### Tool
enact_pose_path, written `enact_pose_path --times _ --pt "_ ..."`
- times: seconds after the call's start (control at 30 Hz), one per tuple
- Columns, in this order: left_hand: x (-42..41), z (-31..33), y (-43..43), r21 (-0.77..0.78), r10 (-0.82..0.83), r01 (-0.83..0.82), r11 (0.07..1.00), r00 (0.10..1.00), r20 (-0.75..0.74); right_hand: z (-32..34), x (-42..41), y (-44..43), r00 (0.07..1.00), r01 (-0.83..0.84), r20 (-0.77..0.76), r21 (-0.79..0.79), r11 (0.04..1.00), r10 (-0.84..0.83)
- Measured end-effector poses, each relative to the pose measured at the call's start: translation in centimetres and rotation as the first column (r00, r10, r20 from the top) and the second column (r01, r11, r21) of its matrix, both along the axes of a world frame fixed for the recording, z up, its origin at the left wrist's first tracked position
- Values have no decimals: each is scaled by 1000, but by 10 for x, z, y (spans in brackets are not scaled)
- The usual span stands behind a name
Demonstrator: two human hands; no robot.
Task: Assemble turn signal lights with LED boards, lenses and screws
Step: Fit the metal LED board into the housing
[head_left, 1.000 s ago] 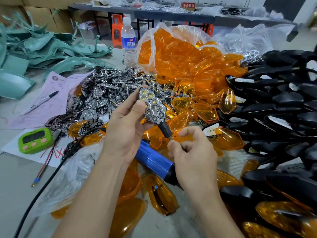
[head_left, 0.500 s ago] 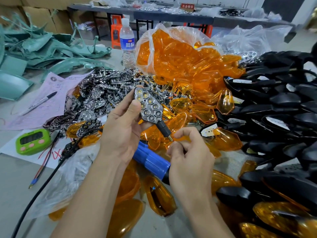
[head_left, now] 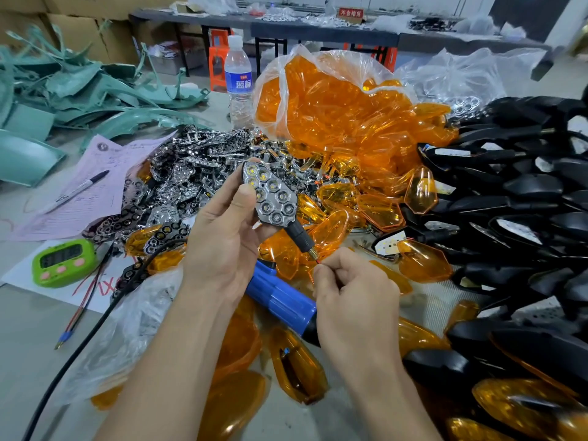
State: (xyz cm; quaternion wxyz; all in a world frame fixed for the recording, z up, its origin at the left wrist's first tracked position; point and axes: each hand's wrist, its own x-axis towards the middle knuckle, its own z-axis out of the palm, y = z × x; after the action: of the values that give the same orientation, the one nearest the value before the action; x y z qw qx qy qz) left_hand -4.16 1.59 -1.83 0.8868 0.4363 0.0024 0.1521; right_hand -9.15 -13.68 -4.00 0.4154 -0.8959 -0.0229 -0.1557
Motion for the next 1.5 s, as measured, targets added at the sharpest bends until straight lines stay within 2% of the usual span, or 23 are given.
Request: enact_pose_path --times 0.33,0.5,0.73,0.97,1.03,1.1,1.17,1.3,1.37,1.5 --pt "-2 1 -2 75 -13 13 997 1000 8 -4 -3 5 1000 -12 -25 93 996 15" --pt "-2 1 1 66 -57 57 996 998 4 -3 -3 6 997 -40 -55 120 992 47" --pt "-1 -1 0 56 -41 42 998 999 -10 -4 1 6 999 10 -35 29 1000 -9" --pt "-1 -1 2 94 -26 26 995 1000 -8 -4 2 0 994 -88 -49 111 990 93" --pt "-2 -2 1 86 -31 32 996 999 -6 -2 3 -4 989 -117 -69 176 977 130" --pt "-1 -2 2 56 -37 37 998 999 -6 3 4 -7 973 -173 -96 307 936 211" --pt "0 -1 4 15 -50 50 999 999 5 7 4 -9 952 -194 -122 469 861 280" --pt "1 -2 5 -35 -48 49 998 998 33 10 4 -9 923 -96 -191 727 680 335" --pt "1 -3 5 -36 -49 51 998 998 40 10 4 -10 923 -71 -203 744 665 326" --pt "1 -4 3 22 -29 28 999 999 38 8 5 -10 939 -107 -177 663 741 295"
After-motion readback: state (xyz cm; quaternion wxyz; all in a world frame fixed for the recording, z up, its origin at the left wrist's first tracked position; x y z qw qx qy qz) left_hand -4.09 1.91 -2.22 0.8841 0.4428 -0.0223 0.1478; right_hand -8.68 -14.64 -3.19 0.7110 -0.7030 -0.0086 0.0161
